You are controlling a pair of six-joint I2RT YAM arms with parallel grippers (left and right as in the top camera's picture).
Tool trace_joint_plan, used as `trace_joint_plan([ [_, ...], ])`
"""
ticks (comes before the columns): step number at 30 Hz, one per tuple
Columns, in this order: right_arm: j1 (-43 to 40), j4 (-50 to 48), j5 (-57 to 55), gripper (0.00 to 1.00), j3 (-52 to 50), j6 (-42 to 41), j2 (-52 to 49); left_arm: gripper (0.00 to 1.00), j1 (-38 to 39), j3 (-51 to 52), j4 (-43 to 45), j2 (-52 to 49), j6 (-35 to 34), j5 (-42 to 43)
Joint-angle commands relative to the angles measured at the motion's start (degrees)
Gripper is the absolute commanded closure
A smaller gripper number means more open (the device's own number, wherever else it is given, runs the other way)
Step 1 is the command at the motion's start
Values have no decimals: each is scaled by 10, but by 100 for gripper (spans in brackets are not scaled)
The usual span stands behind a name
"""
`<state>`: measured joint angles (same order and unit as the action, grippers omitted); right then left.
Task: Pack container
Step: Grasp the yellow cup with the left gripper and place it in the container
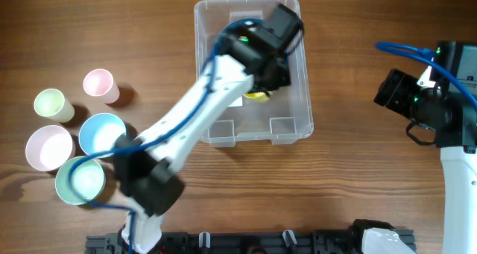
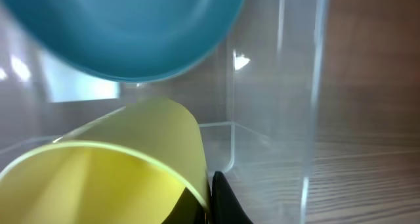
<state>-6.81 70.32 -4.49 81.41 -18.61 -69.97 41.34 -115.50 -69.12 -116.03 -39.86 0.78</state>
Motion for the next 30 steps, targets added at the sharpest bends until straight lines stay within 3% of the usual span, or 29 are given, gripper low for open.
trace_joint_plan([
  [1,-2,1,10,12,-2,-7,-2,96,24,-1,5,-53,-12,28],
  [15,-2,3,10,12,-2,-7,-2,95,47,-1,16,-139,-11,29],
  [16,-2,3,10,11,-2,-7,-2,84,47,-1,17,-139,-11,29],
  [18,-2,3,9,12,-2,-6,-2,51,48,-1,17,-139,-11,29],
  [20,-2,3,9,11,-2,-7,-2,34,48,-2,17,-135,-8,29],
  [25,-2,3,9,11,-2,-3,-2,26,25,-77,-26,-69,27,23],
  [30,-2,2,9,12,-2,3,-2,16,-33,-161,-110,33,37,-110],
])
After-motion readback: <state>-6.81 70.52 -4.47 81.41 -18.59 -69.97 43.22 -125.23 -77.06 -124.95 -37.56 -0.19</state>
